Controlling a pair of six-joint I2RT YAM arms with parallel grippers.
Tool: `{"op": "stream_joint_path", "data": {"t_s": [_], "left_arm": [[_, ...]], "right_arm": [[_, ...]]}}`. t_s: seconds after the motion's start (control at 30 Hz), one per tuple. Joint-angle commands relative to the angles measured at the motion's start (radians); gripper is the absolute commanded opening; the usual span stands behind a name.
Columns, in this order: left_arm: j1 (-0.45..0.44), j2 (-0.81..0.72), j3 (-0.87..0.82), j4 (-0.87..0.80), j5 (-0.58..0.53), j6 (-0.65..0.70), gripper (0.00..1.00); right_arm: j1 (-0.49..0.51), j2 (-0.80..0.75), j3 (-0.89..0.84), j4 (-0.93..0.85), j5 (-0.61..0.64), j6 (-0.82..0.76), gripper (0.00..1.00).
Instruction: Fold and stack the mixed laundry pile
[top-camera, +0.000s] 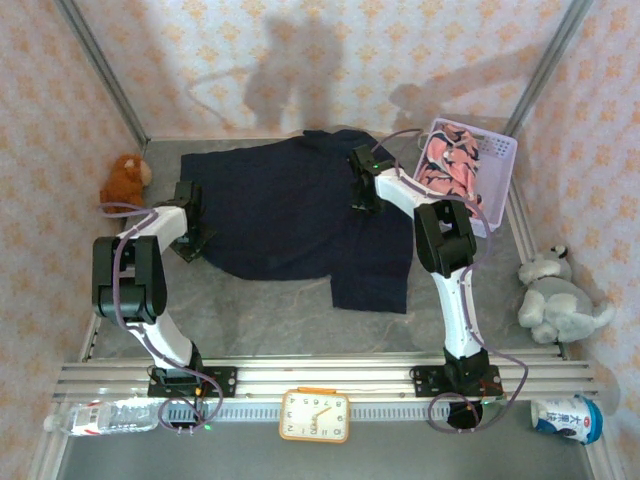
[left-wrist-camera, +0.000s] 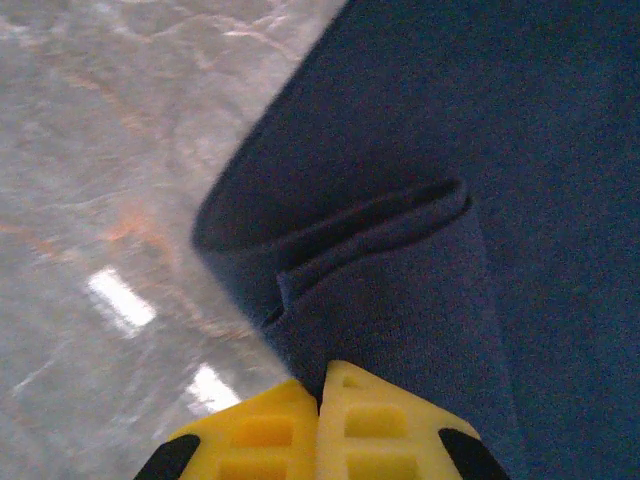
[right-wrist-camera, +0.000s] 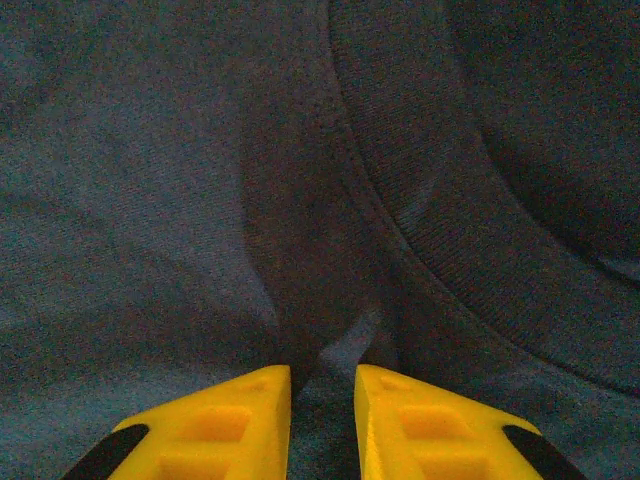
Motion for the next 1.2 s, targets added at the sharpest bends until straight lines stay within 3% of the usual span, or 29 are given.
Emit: {"op": "stream_joint_path", "data": {"t_s": [0.0,0.17,0.27,0.3,0.33,0.37,0.47,0.67,0.83,1.17], "left_arm": [[0.007,-0.086,0.002,-0.17,-0.086,0.034,0.0],[-0.006,-0.221,-0.187,-0.173,-0.018,-0.034,0.0],[-0.01,-0.318,-0.314,-0.146,0.001,-0.112,0.06],[-0.008,-0.345,-0.347,-0.14,0.0,-0.127,0.19],[-0.007,-0.361,-0.365,-0.139,-0.009,-0.132,0.46],[-0.007,-0.368,-0.363,-0.145,-0.019,-0.13,0.58],[-0.003,-0.345,-0.27,-0.187,-0.048,-0.087,0.76],[-0.003,-0.228,-0.031,-0.116,-0.029,-0.047,0.77],[-0.006,-0.004,0.124,-0.031,0.051,-0.033,0.77],[-0.004,0.274,0.26,-0.031,0.017,-0.049,0.77]], "right_arm": [[-0.015,0.042,0.026,-0.062,0.028,0.01,0.24],[-0.017,0.048,0.017,-0.058,0.021,0.025,0.23],[-0.016,0.048,0.015,-0.057,0.009,0.027,0.23],[-0.015,0.047,0.016,-0.06,0.009,0.025,0.23],[-0.016,0.046,0.021,-0.065,0.009,0.022,0.23],[-0.017,0.043,0.025,-0.07,0.009,0.018,0.23],[-0.016,0.011,0.022,-0.074,-0.001,-0.002,0.25],[-0.013,-0.125,-0.058,-0.084,-0.041,-0.041,0.29],[0.009,-0.279,-0.234,-0.075,-0.087,-0.058,0.32],[0.021,-0.412,-0.556,-0.02,-0.143,-0.031,0.42]]}}
